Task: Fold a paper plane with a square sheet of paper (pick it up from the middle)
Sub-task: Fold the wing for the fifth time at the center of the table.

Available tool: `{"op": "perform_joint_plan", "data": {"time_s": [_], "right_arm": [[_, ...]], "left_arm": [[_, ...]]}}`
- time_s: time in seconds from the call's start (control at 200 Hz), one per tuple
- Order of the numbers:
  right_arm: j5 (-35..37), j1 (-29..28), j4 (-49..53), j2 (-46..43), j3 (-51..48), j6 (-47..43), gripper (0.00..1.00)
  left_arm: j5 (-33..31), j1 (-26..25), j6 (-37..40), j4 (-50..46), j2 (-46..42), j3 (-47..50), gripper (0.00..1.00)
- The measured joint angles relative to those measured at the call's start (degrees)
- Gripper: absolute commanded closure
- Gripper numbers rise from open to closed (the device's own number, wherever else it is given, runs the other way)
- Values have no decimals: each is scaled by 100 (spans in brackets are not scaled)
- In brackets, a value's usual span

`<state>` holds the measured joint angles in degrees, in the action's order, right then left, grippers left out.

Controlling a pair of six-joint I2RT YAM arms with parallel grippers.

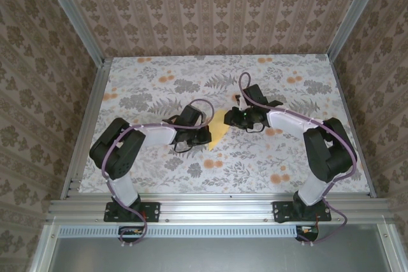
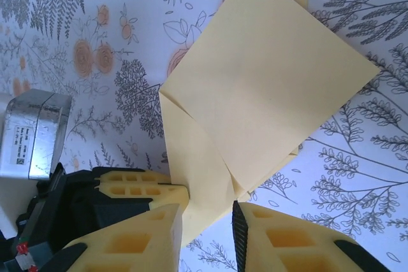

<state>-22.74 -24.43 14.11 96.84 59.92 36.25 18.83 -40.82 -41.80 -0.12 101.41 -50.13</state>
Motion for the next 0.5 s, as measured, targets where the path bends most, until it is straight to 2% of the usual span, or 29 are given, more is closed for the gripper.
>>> {"op": "perform_joint_plan", "data": {"time_s": [0.245,0.5], "right_arm": [[-131,-323,17,299,37,201,88],[-343,-542,-31,929,216,417,90]], "left_arm": [[-114,0,1158,-376,-57,-96,99],[-160,-2,1582,-417,-66,-107,99]]}}
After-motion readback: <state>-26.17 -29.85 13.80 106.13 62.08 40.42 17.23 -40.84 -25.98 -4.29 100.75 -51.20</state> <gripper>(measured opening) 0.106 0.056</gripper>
